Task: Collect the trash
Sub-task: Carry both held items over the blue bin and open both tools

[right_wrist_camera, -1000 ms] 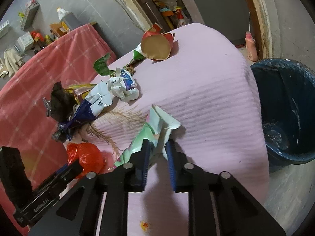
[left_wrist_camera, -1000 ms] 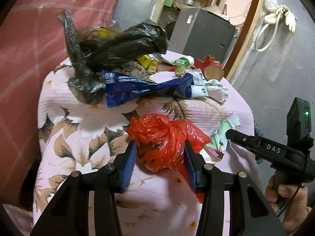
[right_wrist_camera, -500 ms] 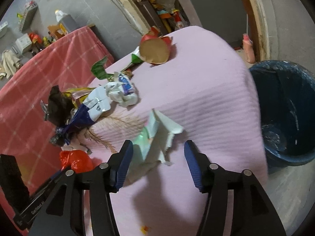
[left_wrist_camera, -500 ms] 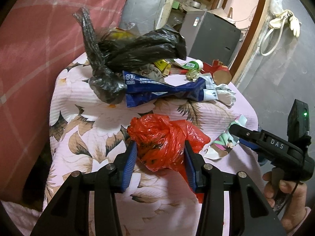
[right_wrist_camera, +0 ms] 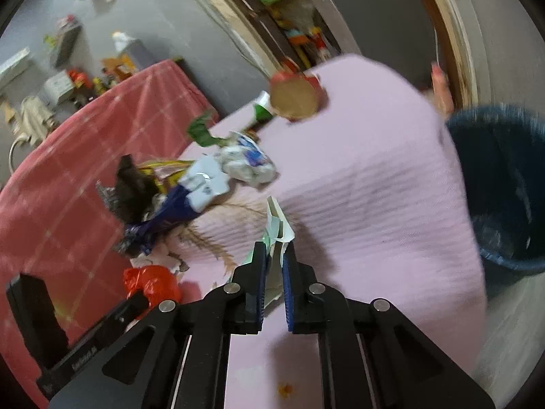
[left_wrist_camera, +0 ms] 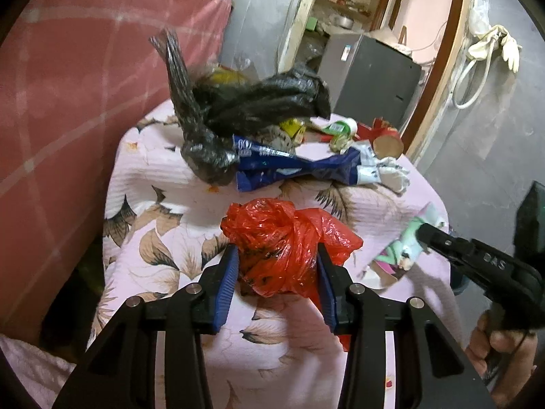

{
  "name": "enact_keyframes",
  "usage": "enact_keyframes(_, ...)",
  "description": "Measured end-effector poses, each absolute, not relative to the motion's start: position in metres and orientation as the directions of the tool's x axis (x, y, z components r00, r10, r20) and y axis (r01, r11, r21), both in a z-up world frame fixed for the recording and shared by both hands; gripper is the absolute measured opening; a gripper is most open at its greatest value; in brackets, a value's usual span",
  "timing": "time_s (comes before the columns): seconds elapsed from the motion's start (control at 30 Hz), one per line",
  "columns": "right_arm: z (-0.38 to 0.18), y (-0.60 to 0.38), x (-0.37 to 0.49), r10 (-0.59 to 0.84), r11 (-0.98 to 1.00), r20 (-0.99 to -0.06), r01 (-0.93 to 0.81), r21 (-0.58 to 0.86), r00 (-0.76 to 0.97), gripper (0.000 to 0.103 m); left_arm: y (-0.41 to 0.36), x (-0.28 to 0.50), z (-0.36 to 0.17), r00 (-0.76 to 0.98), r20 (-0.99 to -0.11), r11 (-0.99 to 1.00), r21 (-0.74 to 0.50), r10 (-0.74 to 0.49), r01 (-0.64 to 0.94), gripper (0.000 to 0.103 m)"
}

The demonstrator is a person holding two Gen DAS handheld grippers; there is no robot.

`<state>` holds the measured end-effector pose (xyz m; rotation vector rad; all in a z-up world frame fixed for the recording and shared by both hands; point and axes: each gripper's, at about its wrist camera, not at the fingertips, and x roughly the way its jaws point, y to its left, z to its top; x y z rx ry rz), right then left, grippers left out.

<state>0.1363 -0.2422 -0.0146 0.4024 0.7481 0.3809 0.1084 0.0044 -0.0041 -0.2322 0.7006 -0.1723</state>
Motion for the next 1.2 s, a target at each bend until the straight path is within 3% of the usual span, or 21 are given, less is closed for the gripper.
enact_keyframes(0.27,0.027,-0.252,0.1,0.293,0.95,-0.475,-0.198,0.24,0.83,0.006,-0.031,0.099,0.023,0.82,-0.523,0.968,-0.203,-0.235,0.148,0.038)
enact_keyframes(0.67,0.068,-0.326,0.089,-0.009,0.999,-0.302,-0.004,-0.042,0.953,0.007,-0.142,0.124,0.04,0.829,-0.412,0.921,-0.264,-0.377,0.288,0.038)
enact_keyframes(0.9,0.064,-0.384,0.107,-0.144,0.988,-0.275,0.124,-0.09,0.951,0.007,-0.214,0.158,0.039,0.822,-0.372,0.892,-0.312,-0.431,0.327,0.038)
enact_keyframes(1.2,0.035,-0.43,0.133,-0.203,0.979,-0.342,0.185,-0.085,0.918,0.007,-0.289,0.206,0.021,0.782,-0.445,0.897,-0.281,-0.437,0.341,0.038)
